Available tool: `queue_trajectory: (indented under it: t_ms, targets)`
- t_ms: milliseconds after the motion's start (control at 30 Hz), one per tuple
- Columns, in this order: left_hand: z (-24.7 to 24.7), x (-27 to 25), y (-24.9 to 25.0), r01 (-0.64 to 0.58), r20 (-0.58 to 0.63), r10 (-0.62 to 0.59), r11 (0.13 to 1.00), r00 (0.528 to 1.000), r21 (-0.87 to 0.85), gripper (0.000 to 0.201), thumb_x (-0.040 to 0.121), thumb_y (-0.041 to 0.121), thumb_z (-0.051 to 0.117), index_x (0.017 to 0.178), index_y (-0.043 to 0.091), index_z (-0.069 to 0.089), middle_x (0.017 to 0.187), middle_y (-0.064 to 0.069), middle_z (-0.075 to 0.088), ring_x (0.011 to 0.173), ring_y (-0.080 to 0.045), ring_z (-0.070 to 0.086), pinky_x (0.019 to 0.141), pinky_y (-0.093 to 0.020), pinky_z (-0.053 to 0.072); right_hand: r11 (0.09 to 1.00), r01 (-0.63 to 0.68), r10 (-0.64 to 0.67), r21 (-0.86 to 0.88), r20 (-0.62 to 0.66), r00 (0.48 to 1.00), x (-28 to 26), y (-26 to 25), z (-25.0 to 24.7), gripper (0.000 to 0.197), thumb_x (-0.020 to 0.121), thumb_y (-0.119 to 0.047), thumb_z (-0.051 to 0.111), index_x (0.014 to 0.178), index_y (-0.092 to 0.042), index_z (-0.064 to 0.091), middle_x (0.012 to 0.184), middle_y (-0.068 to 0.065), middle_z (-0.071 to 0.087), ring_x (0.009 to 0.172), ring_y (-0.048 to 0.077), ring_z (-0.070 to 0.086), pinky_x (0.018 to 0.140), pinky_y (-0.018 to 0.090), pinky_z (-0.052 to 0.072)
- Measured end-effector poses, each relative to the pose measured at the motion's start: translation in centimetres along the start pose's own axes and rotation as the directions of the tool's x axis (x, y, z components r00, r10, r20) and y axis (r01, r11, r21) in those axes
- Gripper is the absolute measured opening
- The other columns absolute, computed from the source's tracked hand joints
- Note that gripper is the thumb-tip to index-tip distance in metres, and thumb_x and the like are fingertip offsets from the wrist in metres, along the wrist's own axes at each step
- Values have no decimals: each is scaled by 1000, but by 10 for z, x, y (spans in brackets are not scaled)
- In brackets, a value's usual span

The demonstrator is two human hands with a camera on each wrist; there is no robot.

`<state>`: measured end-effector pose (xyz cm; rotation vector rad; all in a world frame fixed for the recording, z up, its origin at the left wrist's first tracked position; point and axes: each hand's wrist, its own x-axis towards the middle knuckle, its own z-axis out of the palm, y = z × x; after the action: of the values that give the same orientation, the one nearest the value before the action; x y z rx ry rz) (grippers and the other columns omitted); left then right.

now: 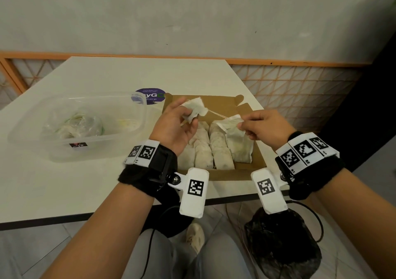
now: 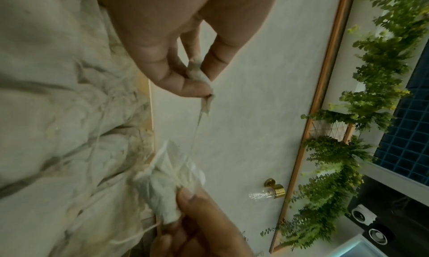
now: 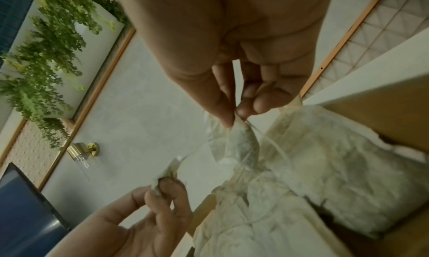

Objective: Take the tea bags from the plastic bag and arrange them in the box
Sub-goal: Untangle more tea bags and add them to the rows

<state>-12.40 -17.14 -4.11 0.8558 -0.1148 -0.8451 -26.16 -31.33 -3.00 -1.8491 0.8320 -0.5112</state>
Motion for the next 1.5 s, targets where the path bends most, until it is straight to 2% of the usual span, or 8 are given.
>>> queue_trajectory:
  t_ms: [300,467,533,800,1067,1233,1400,1500]
  targets:
    - [-8,10,7,-72,-68,63,988,996,-137,24,93,-9,42,85,11,52,96,-13,61,78,-18,62,55,-18,55,1000,-4,4,-5,22,1000,-5,1,-2,10,84,-13,66,75,-18,65,68,4,61,59,8,55,53,17,45]
    - [-11,17,12,-147,-64,134,955,989,-259,34,91,-16,38,116,3,51,99,-15,61,85,-20,63,66,-22,58,999,-22,23,31,-24,999,-6,4,-9,8,84,-14,66,77,-18,66,76,6,64,64,11,56,56,19,45]
    - [-8,17,11,-104,-26,101,964,995,-243,27,91,-15,40,109,0,54,95,-15,62,85,-20,63,68,-23,59,996,-30,31,81,-14,999,-6,1,-9,6,85,-14,64,89,-11,67,81,8,64,65,12,56,55,19,45]
    - [4,15,-1,-7,56,12,995,998,-104,10,95,3,50,103,7,54,97,-12,66,83,-19,70,65,-23,59,862,-2,-96,508,167,981,-14,-35,-8,11,84,-11,60,92,-6,65,78,7,64,58,12,57,46,16,41]
    - [23,2,-24,-1,172,-8,999,985,49,31,98,10,46,125,0,57,111,-14,67,85,-15,68,70,-21,57,897,-16,-51,442,139,989,-8,-34,25,8,86,-5,60,87,-5,67,74,10,64,54,13,56,44,15,44]
    - [25,-5,-19,30,231,-28,1000,973,-5,49,96,43,46,121,3,58,105,-12,69,91,-18,68,85,-28,55,907,25,-33,421,13,999,-1,-27,30,6,85,-7,63,81,-8,68,74,14,63,55,15,58,45,18,47]
    - [25,-5,-27,-85,198,61,990,978,115,28,95,14,55,117,-2,60,103,-13,66,90,-18,64,78,-22,55,867,-7,5,497,6,1000,-2,-26,34,7,86,-6,61,81,-7,66,79,15,64,59,18,63,56,23,56]
    - [23,-3,-29,-165,148,134,960,980,226,12,94,8,54,99,6,65,98,-10,66,88,-16,63,73,-21,55,968,90,-75,234,-74,995,0,-25,30,21,85,-15,65,105,-15,63,95,2,63,87,19,63,76,29,54]
